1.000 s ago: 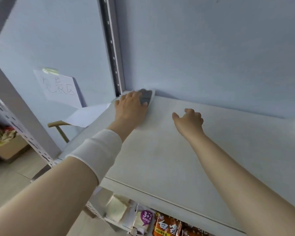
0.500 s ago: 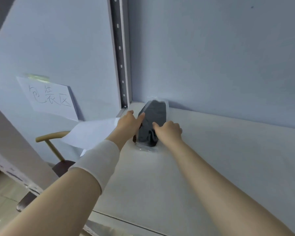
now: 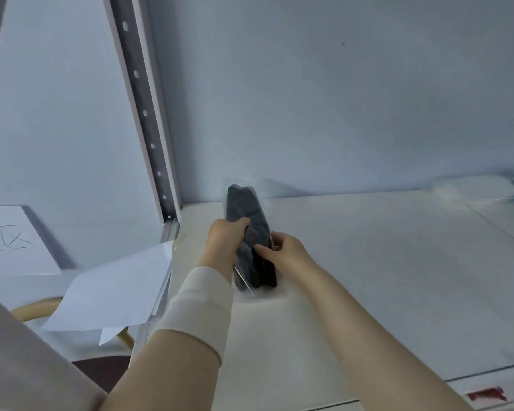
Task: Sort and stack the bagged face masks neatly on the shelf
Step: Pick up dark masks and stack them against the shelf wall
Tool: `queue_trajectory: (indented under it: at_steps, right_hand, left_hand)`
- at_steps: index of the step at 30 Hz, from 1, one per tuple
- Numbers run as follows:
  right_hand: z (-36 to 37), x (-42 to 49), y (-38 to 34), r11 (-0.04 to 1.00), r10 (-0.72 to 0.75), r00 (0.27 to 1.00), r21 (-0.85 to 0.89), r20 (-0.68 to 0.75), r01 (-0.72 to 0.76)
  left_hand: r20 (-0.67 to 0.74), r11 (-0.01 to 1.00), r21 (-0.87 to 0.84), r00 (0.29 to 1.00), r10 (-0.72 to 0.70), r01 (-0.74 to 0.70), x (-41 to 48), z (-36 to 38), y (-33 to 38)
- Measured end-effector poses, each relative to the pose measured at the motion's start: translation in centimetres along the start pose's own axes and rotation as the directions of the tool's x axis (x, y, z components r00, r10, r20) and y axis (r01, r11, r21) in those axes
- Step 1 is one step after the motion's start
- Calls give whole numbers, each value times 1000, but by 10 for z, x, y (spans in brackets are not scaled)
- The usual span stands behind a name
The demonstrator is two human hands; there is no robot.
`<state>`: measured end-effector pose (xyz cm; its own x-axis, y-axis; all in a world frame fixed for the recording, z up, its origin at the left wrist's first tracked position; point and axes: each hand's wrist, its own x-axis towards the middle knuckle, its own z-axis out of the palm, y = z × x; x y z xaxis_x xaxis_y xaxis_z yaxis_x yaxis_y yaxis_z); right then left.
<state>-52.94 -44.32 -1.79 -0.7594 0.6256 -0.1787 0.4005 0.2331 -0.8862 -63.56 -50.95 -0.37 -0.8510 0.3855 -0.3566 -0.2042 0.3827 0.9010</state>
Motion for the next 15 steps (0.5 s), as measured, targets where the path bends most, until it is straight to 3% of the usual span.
queue_trajectory:
  at_steps: [2,5,7,11,13,14,15]
  right_hand:
    - [-15,-15,1,992,26,1000,123,8,-27]
    - [-41,-42,1,939,55,997,336,58,-72]
    - [-61,-59,5,953,30,1000,300,9,-31]
    - [-107,-85,12,981,-114,989,-170,-90,98]
    - [-131,-98,13,886,-175,981,-447,-85,120]
    - [-140,-104,13,823,-189,979,-556,-72,118]
    - [-146,-109,13,752,-185,981,-651,-53,106]
  left_hand:
    - [103,979,-201,994,33,-12,-15,5,4]
    - [253,872,-490,955,156,-12,-48,14,7]
    - [321,832,-555,922,218,-4,-67,26,2]
    - [335,821,-564,885,324,-87,-87,39,-15]
    - [193,816,-535,909,369,-218,-90,30,-22]
    - [66,804,-478,898,434,-353,-92,23,-23]
    - [-45,768,-373,837,545,-520,-94,16,-26]
